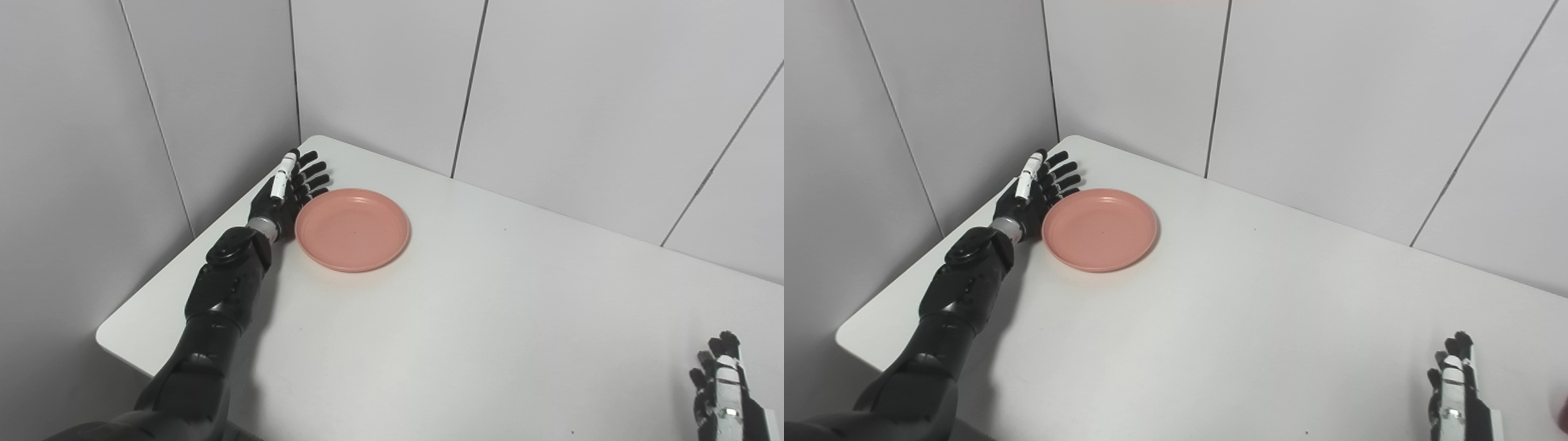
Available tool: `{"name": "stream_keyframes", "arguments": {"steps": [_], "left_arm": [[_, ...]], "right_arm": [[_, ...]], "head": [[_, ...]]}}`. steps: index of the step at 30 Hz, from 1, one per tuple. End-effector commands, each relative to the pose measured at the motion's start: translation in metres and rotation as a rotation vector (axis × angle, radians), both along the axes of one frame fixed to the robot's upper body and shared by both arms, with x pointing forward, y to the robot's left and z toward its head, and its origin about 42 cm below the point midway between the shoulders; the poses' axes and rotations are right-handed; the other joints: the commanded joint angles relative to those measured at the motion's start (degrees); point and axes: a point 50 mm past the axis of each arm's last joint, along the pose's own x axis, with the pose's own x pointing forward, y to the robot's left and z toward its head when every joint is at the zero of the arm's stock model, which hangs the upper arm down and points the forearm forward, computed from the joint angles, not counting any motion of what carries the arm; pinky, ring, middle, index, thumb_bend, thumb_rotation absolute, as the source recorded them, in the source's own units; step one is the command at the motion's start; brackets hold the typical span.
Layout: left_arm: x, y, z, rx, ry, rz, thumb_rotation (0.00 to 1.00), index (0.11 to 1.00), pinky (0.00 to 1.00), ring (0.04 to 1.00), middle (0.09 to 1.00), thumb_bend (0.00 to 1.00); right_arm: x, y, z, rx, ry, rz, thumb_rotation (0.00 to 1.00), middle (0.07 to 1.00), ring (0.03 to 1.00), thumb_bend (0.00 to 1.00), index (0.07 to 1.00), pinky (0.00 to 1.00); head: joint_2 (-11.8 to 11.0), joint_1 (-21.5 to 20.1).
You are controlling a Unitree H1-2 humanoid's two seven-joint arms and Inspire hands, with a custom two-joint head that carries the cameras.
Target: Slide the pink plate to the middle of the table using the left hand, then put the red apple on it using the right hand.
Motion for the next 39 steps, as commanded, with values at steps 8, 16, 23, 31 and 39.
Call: {"name": "stream_keyframes", "arguments": {"steps": [8, 16, 23, 31, 39], "left_arm": [[0.004, -0.016, 0.002, -0.044, 0.013, -0.015, 1.00, 0.856, 0.87, 0.866, 0.873, 0.29], [0.005, -0.028, -0.005, -0.058, 0.022, -0.042, 1.00, 0.843, 0.86, 0.858, 0.866, 0.28], [0.008, -0.039, -0.013, -0.054, 0.034, -0.061, 1.00, 0.836, 0.85, 0.848, 0.857, 0.30], [0.009, -0.049, -0.019, -0.052, 0.041, -0.098, 1.00, 0.847, 0.85, 0.853, 0.862, 0.30], [0.012, -0.061, -0.022, -0.071, 0.036, -0.124, 1.00, 0.845, 0.85, 0.849, 0.859, 0.32]], "right_arm": [[0.006, 0.002, 0.018, 0.007, -0.067, 0.004, 1.00, 1.000, 1.000, 0.00, 1.000, 1.00], [0.004, 0.003, 0.020, 0.004, -0.063, 0.002, 1.00, 1.000, 1.000, 0.00, 1.000, 1.00], [0.004, 0.004, 0.021, 0.011, -0.068, 0.008, 1.00, 1.000, 1.000, 0.00, 1.000, 1.00], [0.004, 0.003, 0.019, -0.001, -0.073, 0.014, 1.00, 1.000, 1.000, 0.01, 1.000, 1.00], [0.004, 0.004, 0.019, 0.018, -0.074, 0.007, 1.00, 1.000, 1.000, 0.02, 1.000, 1.00]], "head": [[0.2, -0.2], [0.4, -0.6], [0.5, -0.8], [0.7, -1.2], [0.9, -1.5]]}}
